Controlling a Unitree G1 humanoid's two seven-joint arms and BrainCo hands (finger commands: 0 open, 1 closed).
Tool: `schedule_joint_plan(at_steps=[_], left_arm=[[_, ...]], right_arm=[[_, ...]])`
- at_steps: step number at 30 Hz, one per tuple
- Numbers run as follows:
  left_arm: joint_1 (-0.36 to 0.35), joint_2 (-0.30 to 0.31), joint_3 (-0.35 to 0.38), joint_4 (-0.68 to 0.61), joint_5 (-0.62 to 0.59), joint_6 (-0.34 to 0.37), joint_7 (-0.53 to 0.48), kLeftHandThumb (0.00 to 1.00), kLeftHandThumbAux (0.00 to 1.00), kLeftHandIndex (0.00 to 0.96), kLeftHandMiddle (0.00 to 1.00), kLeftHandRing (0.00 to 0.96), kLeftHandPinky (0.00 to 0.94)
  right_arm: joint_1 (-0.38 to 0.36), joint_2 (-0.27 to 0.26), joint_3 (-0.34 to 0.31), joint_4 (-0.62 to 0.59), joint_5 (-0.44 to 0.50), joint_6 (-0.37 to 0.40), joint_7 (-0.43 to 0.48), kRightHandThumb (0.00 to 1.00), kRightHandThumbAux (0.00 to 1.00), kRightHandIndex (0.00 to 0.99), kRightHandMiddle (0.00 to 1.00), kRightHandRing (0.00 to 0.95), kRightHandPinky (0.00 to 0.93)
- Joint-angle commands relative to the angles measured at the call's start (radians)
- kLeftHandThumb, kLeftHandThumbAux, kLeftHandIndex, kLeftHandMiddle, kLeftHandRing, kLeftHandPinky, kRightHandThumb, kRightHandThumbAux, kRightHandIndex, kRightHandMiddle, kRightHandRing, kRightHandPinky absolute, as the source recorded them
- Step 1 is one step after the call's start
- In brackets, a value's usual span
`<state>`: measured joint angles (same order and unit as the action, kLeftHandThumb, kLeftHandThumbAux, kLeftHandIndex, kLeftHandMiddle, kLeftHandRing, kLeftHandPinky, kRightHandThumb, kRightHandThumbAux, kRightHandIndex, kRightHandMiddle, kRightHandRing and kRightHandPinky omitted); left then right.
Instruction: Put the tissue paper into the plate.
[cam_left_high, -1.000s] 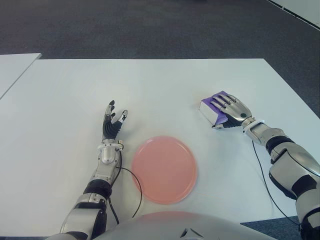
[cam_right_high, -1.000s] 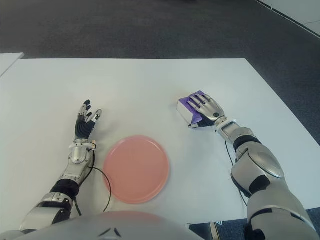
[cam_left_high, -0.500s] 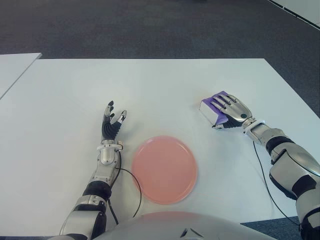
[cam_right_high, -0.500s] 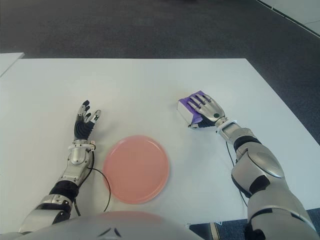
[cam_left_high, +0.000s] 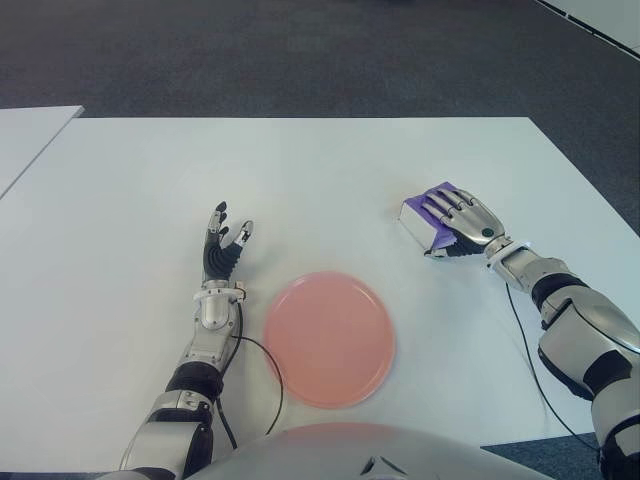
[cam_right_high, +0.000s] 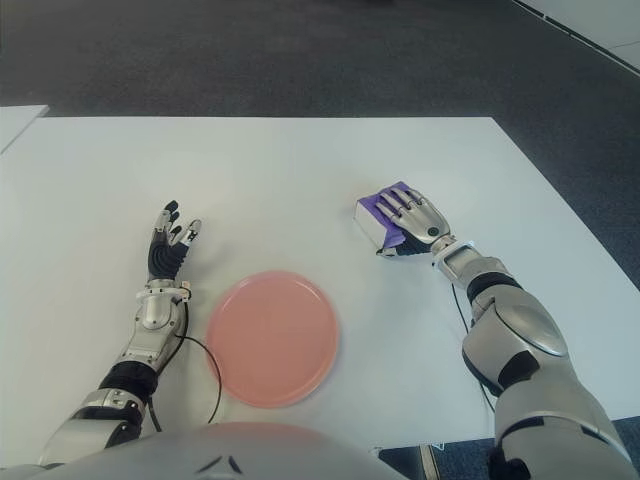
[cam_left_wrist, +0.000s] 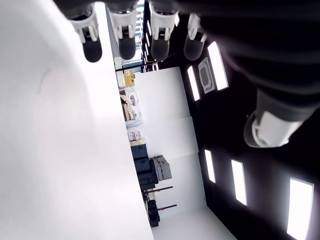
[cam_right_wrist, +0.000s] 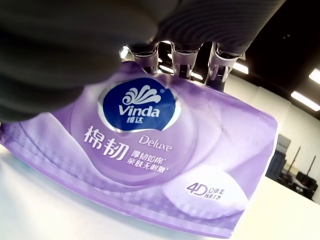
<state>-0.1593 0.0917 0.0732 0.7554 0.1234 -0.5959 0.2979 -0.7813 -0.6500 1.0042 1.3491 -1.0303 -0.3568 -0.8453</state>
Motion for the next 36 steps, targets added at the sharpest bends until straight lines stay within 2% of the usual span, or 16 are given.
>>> schedule_joint_plan(at_steps=[1,21,27,31,36], left_arm=[[0.037,-0.011,0.004,0.04,-0.003,0.029,0.002,0.023,0.49,0.0,0.0,0.0,0.0],[0.045,-0.007,0.004,0.033,0.001,0.023,0.007,0.022,0.495,0.0,0.0,0.0,0.0],[0.047,0.001,-0.003,0.041,0.01,0.048,-0.001,0.02,0.504,0.0,0.0,0.0,0.0],[0.03,0.0,0.003,0.077,0.004,0.027,0.002,0.017,0.504,0.0,0.0,0.0,0.0],[0.018,-0.001,0.008,0.111,-0.001,0.0,0.006,0.015,0.499,0.0,0.0,0.0,0.0]], right_arm=[[0.093,0.034,0.051,0.023,-0.067,0.005,0.064,0.6,0.285,0.0,0.0,0.0,0.0],[0.103,0.035,0.056,0.023,-0.06,0.033,0.023,0.59,0.277,0.0,0.0,0.0,0.0],[0.109,0.043,0.045,0.025,-0.05,0.05,-0.005,0.59,0.279,0.0,0.0,0.0,0.0],[0.132,0.078,0.015,0.037,-0.028,0.118,-0.06,0.601,0.306,0.0,0.0,0.0,0.0],[0.162,0.132,-0.035,0.054,0.014,0.178,-0.075,0.628,0.385,0.0,0.012,0.018,0.002]])
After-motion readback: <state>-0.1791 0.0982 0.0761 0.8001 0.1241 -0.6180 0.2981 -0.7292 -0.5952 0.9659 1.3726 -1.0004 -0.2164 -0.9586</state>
